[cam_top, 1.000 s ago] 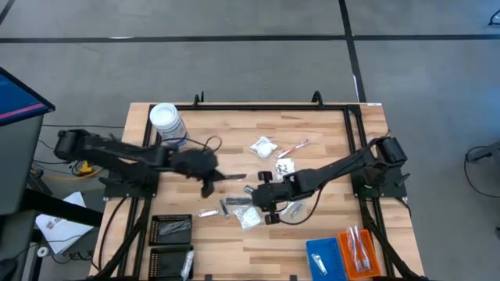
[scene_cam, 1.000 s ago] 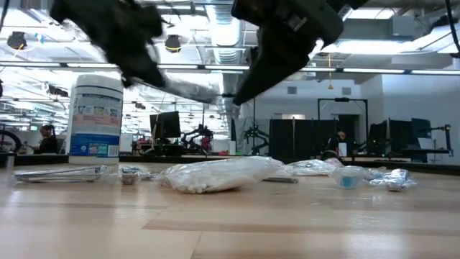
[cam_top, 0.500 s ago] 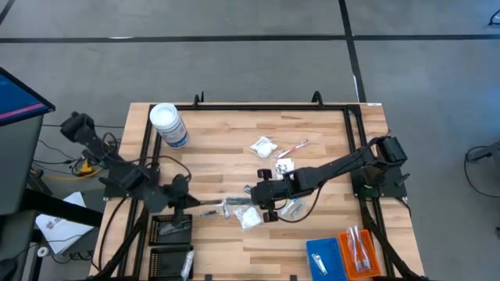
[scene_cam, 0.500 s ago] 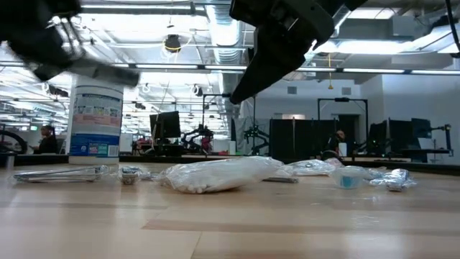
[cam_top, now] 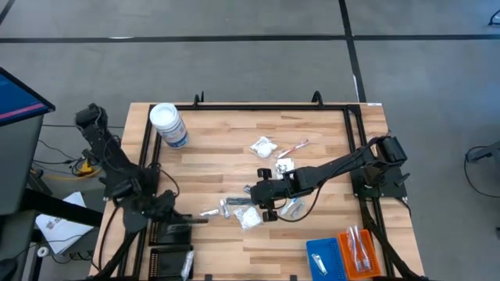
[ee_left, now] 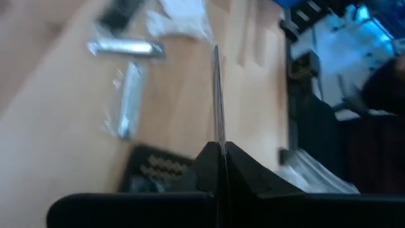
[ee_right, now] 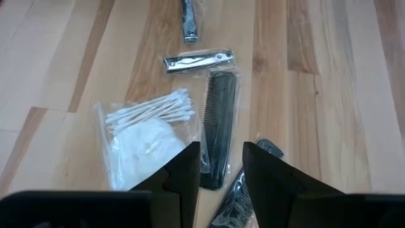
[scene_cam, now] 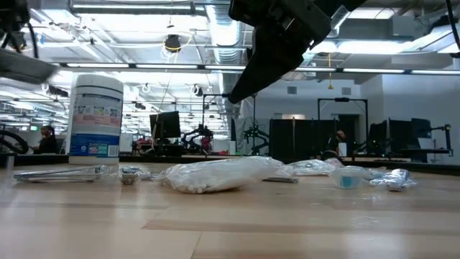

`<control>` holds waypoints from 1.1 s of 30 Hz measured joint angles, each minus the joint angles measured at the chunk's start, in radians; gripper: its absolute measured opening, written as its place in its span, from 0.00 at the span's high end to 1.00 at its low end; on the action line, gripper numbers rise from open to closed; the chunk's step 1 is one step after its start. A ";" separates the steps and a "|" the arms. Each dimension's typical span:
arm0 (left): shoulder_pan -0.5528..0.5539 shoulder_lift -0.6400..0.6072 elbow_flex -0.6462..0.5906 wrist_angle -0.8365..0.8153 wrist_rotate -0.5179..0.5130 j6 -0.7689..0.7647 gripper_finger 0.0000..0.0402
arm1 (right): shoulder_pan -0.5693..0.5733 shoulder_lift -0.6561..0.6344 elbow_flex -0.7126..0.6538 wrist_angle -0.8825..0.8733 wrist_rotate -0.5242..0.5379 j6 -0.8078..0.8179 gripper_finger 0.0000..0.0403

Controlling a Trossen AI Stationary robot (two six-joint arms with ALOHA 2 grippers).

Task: Pick & Place Travel size toiletries
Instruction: Put the black comb into the top black bin

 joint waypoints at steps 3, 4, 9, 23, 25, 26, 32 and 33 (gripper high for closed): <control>-0.062 0.000 0.000 -0.001 -0.003 -0.058 1.00 | 0.000 0.000 0.000 0.000 0.000 0.000 0.72; -0.080 0.000 0.000 -0.002 -0.006 -0.070 1.00 | 0.000 0.000 0.000 0.000 0.000 0.004 0.72; -0.140 0.000 0.000 -0.033 -0.047 -0.115 1.00 | 0.000 0.000 0.000 0.004 0.000 0.007 0.72; -0.253 -0.005 0.001 -0.181 0.011 -0.355 1.00 | 0.000 0.001 0.001 0.043 0.000 0.008 0.72; -0.269 -0.005 0.001 -0.184 0.026 -0.393 1.00 | 0.000 0.002 0.001 0.044 0.000 0.008 0.72; -0.276 -0.005 0.001 -0.186 0.031 -0.406 1.00 | 0.000 0.002 0.001 0.045 0.000 0.008 0.72; -0.282 -0.003 0.001 -0.202 0.037 -0.417 1.00 | 0.000 0.002 0.001 0.068 0.000 0.008 0.72; -0.282 -0.003 0.001 -0.205 0.037 -0.418 1.00 | 0.000 0.002 0.001 0.069 0.000 0.008 0.72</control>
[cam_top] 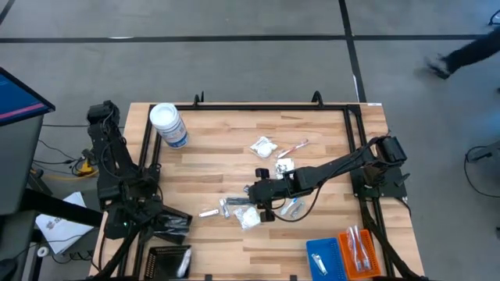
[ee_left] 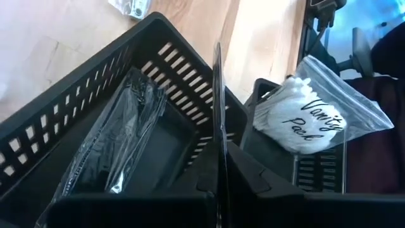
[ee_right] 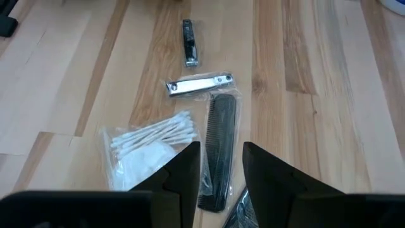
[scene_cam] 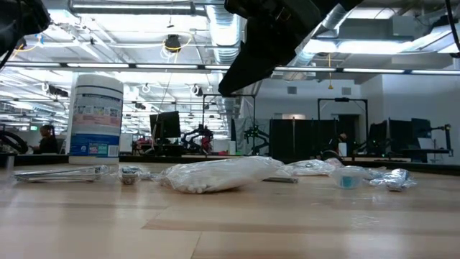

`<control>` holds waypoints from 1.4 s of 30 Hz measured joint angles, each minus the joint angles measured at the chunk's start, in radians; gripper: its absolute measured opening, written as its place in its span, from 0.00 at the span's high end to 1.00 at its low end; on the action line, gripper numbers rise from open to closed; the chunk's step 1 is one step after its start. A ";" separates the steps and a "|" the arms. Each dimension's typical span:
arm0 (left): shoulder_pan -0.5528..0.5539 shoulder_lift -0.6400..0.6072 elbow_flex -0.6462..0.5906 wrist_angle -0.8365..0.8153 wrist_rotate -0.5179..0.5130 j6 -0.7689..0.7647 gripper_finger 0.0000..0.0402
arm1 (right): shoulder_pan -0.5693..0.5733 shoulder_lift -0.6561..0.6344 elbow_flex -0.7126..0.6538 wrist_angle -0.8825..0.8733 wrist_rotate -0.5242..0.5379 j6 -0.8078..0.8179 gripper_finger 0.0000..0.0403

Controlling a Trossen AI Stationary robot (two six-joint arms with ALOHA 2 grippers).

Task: Pick & Place Travel size toiletries
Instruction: Put the black comb into the top black bin

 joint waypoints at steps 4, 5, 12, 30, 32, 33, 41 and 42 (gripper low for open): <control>0.000 0.000 0.000 -0.009 -0.002 0.008 0.99 | 0.000 0.000 0.000 0.000 0.000 0.000 0.72; 0.000 0.000 0.000 -0.009 -0.004 0.009 0.99 | 0.000 0.000 0.000 0.000 0.000 0.000 0.72; 0.000 -0.005 0.000 -0.013 -0.041 0.037 0.99 | 0.000 0.001 0.000 0.000 0.000 0.000 0.72; 0.000 -0.079 0.216 -0.462 0.043 -0.127 0.99 | 0.000 0.001 0.000 0.028 0.000 0.000 0.72; 0.000 -0.080 0.219 -0.483 0.051 -0.138 0.99 | 0.000 0.001 0.000 0.028 0.000 0.000 0.72; 0.001 -0.079 0.219 -0.482 0.057 -0.139 0.99 | 0.000 0.001 0.000 0.028 0.000 0.000 0.72; 0.013 -0.020 0.219 -0.475 0.112 -0.162 0.99 | 0.000 0.002 0.000 0.029 0.000 0.000 0.72; 0.013 -0.014 0.219 -0.473 0.112 -0.163 0.99 | 0.000 0.002 0.000 0.029 0.000 0.000 0.72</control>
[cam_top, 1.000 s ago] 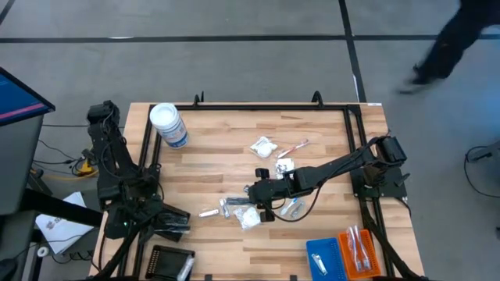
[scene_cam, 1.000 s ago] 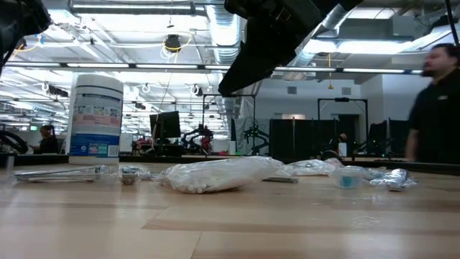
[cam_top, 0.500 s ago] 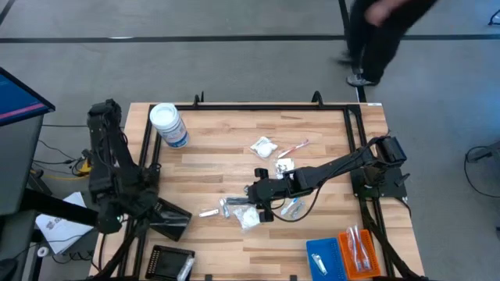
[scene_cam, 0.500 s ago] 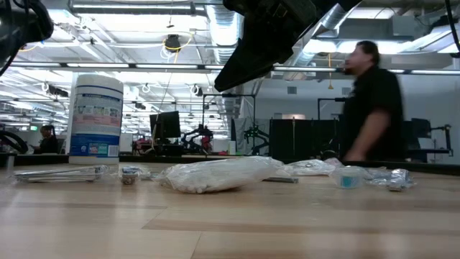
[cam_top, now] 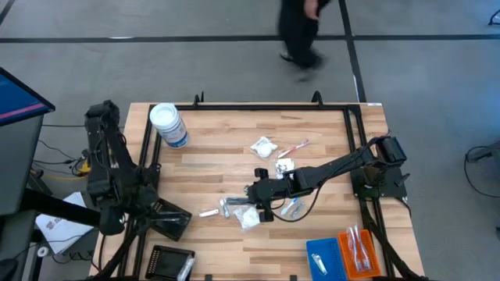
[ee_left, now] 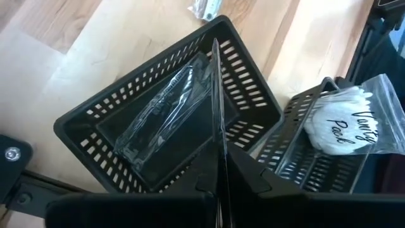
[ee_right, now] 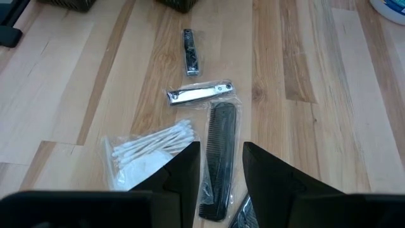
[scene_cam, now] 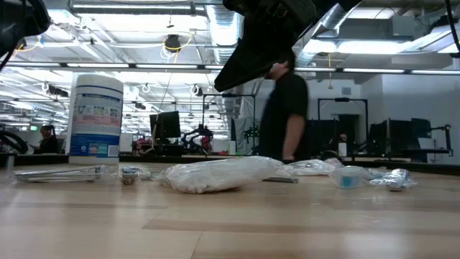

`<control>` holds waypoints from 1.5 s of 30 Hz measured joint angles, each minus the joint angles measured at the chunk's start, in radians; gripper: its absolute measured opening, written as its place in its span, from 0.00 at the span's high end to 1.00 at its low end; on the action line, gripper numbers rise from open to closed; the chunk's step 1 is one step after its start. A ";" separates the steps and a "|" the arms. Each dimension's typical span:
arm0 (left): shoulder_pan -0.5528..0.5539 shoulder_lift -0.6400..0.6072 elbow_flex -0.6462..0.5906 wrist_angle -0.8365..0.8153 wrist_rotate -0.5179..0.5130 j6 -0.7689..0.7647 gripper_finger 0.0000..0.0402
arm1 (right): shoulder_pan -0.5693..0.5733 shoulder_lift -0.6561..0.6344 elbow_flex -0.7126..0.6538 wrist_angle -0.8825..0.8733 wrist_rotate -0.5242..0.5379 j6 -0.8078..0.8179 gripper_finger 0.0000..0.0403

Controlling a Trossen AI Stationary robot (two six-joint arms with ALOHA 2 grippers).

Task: Pick & Place Travel size toiletries
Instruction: Put the black comb into the top black bin, then adjust the top black bin

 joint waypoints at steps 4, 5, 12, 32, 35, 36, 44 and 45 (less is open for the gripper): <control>0.000 0.014 0.000 0.006 0.010 -0.005 0.97 | 0.000 0.000 0.000 0.001 0.000 0.000 0.72; 0.000 0.015 0.000 0.006 0.010 -0.005 0.96 | 0.000 0.000 0.000 0.002 0.000 0.000 0.72; 0.000 0.015 0.000 0.007 -0.029 -0.005 0.84 | 0.000 0.000 0.000 0.002 0.000 0.000 0.72; 0.179 0.044 0.000 0.026 0.154 0.120 0.98 | 0.000 0.000 0.000 0.010 0.000 0.000 0.72; 0.238 0.060 0.000 0.082 0.156 0.220 0.99 | 0.000 0.000 0.000 0.011 0.000 0.000 0.72; 0.258 0.067 0.000 0.106 0.158 0.251 0.99 | 0.000 0.000 0.000 0.010 0.000 0.000 0.72; 0.416 0.206 -0.001 0.175 0.303 0.407 1.00 | 0.000 0.000 0.000 0.013 0.000 0.000 0.72; 0.428 0.225 -0.001 0.191 0.314 0.433 1.00 | 0.000 0.000 0.000 0.013 0.000 0.000 0.72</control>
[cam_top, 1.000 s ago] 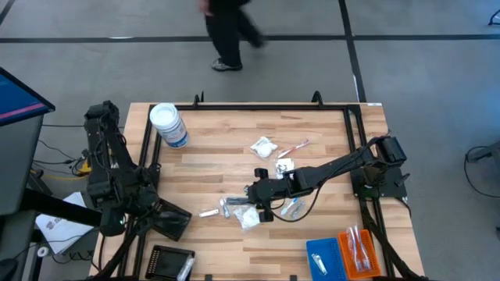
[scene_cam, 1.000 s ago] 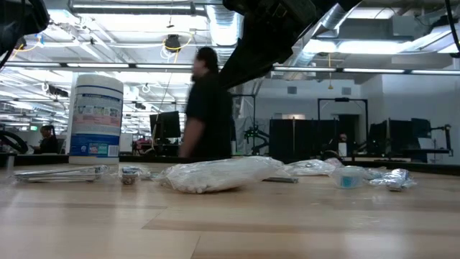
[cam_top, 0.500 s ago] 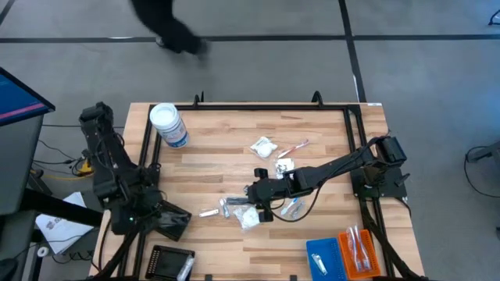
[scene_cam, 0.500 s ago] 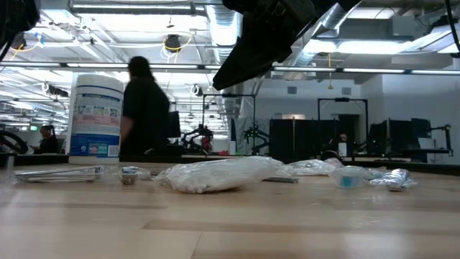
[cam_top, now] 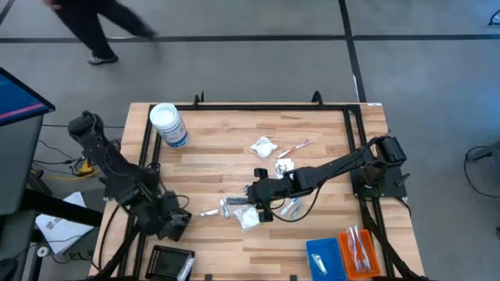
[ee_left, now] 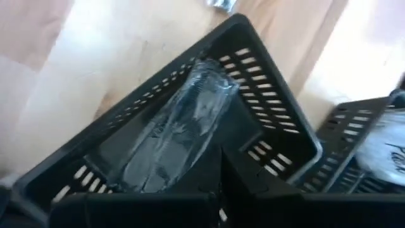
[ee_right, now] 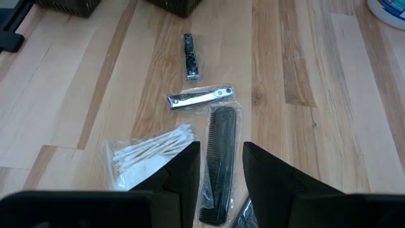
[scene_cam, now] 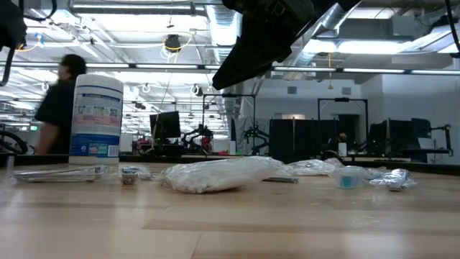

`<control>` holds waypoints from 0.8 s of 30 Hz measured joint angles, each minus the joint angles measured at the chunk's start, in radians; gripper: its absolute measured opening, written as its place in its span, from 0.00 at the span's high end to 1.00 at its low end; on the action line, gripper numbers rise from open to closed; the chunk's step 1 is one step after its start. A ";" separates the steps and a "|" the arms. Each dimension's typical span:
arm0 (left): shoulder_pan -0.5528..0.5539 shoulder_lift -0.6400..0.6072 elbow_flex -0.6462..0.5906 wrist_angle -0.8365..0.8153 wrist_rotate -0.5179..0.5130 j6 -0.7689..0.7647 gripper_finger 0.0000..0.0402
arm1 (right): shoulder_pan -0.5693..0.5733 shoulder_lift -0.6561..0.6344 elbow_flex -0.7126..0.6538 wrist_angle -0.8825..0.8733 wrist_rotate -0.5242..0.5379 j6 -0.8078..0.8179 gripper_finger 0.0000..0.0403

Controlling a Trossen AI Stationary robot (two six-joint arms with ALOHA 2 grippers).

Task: Pick & Place Travel size toiletries
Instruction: Adjust the top black bin

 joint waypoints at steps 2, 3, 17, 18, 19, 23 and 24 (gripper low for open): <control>0.023 0.031 0.000 0.061 0.016 0.057 1.00 | 0.000 0.000 0.000 0.000 0.000 0.000 0.72; 0.033 0.042 0.000 0.091 0.019 0.081 1.00 | 0.000 0.000 0.000 0.000 0.000 0.000 0.72; 0.166 0.150 -0.054 0.286 0.122 0.253 1.00 | 0.000 0.000 0.000 0.000 0.000 0.000 0.72; 0.175 0.145 -0.055 0.301 0.122 0.275 1.00 | 0.000 0.000 0.000 0.000 0.000 0.000 0.72; 0.182 0.140 -0.055 0.313 0.120 0.289 1.00 | 0.000 0.000 0.000 0.000 0.000 0.000 0.72; 0.212 0.125 -0.055 0.336 0.102 0.339 1.00 | 0.000 0.000 0.000 -0.001 0.000 0.000 0.72; 0.218 0.123 -0.055 0.348 0.102 0.355 1.00 | 0.000 0.000 0.000 -0.001 0.000 0.000 0.72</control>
